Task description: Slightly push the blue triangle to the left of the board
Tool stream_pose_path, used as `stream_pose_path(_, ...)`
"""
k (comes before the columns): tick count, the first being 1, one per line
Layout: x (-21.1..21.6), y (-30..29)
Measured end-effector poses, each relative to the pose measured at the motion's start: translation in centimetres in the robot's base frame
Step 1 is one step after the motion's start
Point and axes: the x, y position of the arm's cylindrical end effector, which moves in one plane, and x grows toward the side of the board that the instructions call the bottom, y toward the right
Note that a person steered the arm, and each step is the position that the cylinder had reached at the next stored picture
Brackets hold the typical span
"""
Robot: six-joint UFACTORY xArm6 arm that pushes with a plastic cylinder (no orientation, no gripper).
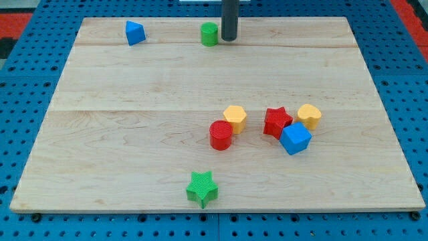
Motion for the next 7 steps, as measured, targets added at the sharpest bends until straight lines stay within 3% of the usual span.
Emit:
stream_pose_path(1,3.2,-4.0)
stream_pose_path(4,-4.6,-18.6)
stream_pose_path(5,-4.5,-19.0)
stream_pose_path(6,-4.3,-14.3)
stream_pose_path(7,-4.2,-17.0)
